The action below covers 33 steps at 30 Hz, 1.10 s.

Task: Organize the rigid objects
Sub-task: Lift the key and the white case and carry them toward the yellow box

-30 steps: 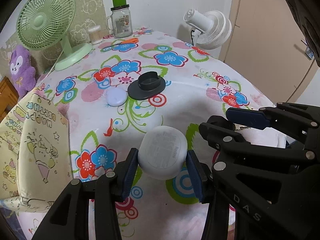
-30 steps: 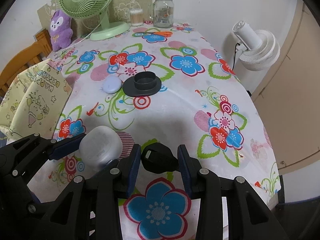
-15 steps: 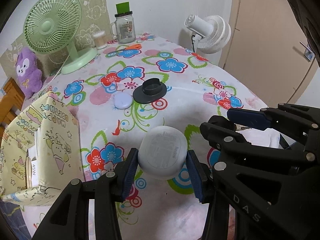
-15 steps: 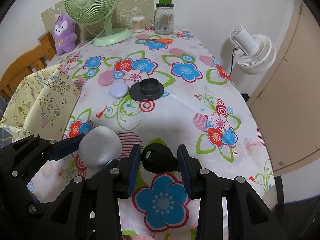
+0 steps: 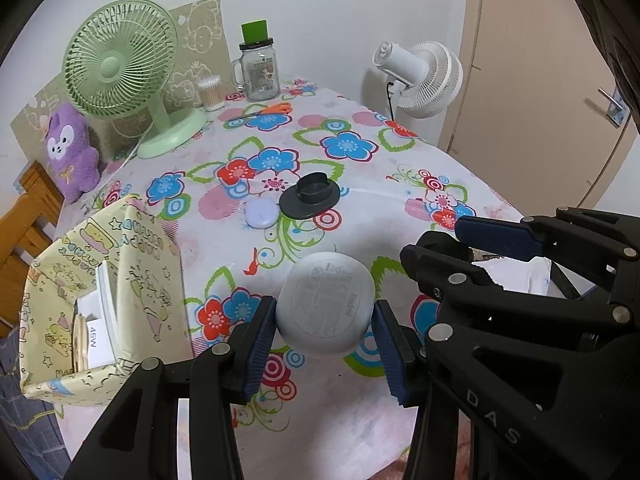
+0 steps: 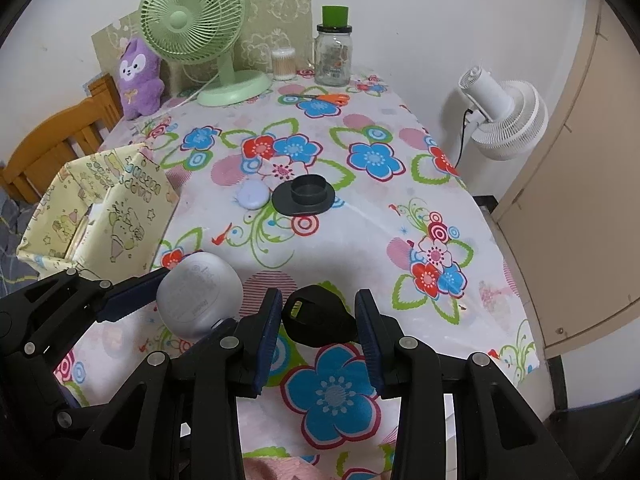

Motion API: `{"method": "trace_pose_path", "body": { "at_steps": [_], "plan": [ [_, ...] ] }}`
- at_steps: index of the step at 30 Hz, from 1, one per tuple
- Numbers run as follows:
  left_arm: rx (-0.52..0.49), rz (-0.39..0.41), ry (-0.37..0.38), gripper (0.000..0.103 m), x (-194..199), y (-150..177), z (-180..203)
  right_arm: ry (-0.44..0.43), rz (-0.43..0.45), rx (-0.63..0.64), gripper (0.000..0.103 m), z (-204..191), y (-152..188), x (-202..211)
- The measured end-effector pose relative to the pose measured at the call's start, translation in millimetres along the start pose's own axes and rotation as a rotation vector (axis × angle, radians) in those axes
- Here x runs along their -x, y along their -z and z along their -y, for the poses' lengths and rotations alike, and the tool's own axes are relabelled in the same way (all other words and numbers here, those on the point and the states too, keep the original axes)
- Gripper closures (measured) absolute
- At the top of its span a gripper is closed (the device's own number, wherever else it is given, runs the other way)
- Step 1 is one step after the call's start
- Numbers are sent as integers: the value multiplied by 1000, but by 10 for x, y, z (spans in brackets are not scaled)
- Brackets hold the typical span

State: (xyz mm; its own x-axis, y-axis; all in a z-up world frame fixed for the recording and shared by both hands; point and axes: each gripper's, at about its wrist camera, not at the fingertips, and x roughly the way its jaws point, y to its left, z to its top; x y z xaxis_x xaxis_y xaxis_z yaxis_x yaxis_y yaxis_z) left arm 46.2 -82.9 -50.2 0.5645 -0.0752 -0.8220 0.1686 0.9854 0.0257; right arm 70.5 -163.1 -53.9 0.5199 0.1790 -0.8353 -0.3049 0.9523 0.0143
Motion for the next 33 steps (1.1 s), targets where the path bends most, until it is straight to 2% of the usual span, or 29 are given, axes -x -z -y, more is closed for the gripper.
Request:
{"method": "trace_pose_path", "body": {
  "at_steps": [15,33],
  "plan": [
    [5,32,-34,53,272,-95,-147,-19,18,18,62,-156,-196,208],
    [31,23,-61,53,373,-80,-514,-44,13,42,62,-515,-362,190]
  ]
}}
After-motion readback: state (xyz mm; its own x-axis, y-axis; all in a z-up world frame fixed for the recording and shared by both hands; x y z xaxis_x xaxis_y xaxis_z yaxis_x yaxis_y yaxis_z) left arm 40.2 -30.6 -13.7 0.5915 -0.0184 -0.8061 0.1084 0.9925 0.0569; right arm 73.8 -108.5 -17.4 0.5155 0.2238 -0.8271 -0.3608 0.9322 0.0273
